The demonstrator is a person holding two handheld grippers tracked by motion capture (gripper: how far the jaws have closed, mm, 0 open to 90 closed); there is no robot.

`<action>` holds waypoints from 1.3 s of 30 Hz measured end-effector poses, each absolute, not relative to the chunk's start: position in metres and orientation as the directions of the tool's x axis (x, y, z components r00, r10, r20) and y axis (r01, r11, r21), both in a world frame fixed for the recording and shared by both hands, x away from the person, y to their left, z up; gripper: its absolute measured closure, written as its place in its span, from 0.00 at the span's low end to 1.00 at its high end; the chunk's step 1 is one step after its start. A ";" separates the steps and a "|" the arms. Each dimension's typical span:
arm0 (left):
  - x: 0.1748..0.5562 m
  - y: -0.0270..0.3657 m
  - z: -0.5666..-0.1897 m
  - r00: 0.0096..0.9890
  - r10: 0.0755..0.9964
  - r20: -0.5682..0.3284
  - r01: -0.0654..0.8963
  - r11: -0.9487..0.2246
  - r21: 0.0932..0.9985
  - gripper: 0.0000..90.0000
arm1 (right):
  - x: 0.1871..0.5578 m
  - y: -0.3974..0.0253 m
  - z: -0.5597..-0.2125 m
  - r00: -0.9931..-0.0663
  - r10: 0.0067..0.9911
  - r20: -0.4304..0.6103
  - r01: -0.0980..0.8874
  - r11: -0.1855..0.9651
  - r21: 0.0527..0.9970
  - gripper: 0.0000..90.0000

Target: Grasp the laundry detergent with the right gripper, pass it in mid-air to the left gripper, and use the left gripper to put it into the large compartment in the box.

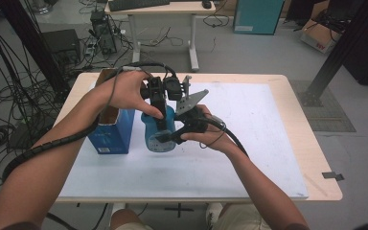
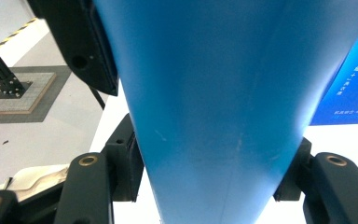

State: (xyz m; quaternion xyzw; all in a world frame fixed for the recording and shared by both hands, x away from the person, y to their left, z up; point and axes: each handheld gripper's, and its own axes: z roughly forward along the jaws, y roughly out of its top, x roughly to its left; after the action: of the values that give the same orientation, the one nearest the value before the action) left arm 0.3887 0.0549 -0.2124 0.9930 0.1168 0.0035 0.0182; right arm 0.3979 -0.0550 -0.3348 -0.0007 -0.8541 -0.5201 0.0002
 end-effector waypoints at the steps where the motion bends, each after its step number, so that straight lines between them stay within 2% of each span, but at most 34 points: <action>1: 0.389 0.055 -0.212 0.973 0.232 0.006 0.231 -0.972 0.030 0.41 | 0.398 -0.055 -0.335 -1.000 0.002 0.001 0.002 0.458 0.889 0.45; 23: 0.389 0.056 -0.214 0.969 0.249 0.004 0.248 -0.968 0.037 0.41 | 0.399 -0.054 -0.336 -1.000 -0.001 0.010 0.009 0.457 0.889 0.44; 30: 0.390 0.058 -0.214 0.967 0.253 0.020 0.252 -0.967 0.027 0.41 | 0.399 -0.060 -0.335 -0.999 0.031 -0.010 0.005 0.465 0.885 0.36; 32: 0.395 0.059 -0.209 0.982 0.188 0.030 0.189 -0.982 -0.026 0.41 | 0.399 -0.063 -0.334 -0.999 0.038 -0.016 0.004 0.457 0.890 0.35; 37: 0.396 0.061 -0.208 0.977 0.208 0.042 0.209 -0.977 -0.029 0.41 | 0.394 -0.068 -0.334 -0.996 0.055 -0.073 -0.040 0.459 0.887 0.32; 38: 0.393 0.062 -0.210 0.962 0.270 0.036 0.270 -0.963 0.017 0.41 | 0.394 -0.070 -0.333 -0.995 0.058 -0.076 -0.040 0.474 0.879 0.31; 39: 0.392 0.062 -0.211 0.955 0.293 0.044 0.292 -0.956 0.025 0.41 | 0.393 -0.072 -0.333 -0.996 0.060 -0.071 -0.033 0.487 0.873 0.30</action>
State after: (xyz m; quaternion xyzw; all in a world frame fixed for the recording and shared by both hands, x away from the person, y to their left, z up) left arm 0.3920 0.0625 -0.2108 0.9887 0.1477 0.0234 0.0094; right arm 0.3926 -0.0717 -0.3325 -0.0077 -0.8610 -0.5066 -0.0457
